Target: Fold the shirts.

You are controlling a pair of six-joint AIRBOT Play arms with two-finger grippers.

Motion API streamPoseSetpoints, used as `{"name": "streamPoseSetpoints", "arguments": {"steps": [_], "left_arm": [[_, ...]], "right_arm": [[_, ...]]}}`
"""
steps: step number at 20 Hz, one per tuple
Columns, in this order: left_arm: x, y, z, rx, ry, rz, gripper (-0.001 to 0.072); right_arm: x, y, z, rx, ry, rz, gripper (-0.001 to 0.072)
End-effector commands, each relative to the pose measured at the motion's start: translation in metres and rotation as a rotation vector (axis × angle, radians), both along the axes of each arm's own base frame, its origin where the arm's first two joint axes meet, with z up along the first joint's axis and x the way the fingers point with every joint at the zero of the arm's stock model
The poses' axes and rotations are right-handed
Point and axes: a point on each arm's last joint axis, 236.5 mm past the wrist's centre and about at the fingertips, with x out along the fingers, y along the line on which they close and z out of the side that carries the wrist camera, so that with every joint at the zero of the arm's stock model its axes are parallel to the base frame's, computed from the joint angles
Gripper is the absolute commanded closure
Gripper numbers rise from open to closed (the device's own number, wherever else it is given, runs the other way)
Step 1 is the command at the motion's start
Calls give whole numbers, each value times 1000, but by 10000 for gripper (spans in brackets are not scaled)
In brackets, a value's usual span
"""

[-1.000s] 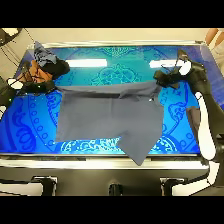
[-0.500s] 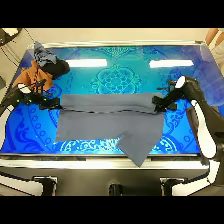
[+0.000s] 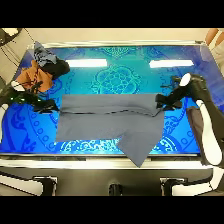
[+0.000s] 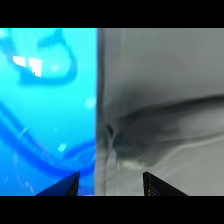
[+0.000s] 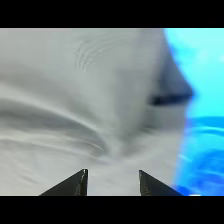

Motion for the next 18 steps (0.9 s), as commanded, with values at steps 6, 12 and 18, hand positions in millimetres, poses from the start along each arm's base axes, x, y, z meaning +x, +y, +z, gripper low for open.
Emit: {"name": "streamPoseSetpoints", "arguments": {"steps": [6,12,18], "left_arm": [[-140,9,-28,-67,300,126,253],[-150,-25,-50,-172,237,177,273],[-137,-41,-53,-190,198,183,362]], "right_arm": [[-104,-37,-2,57,278,-9,315],[-119,-31,-14,75,323,-8,315],[-121,-29,-13,87,330,-1,311]]}}
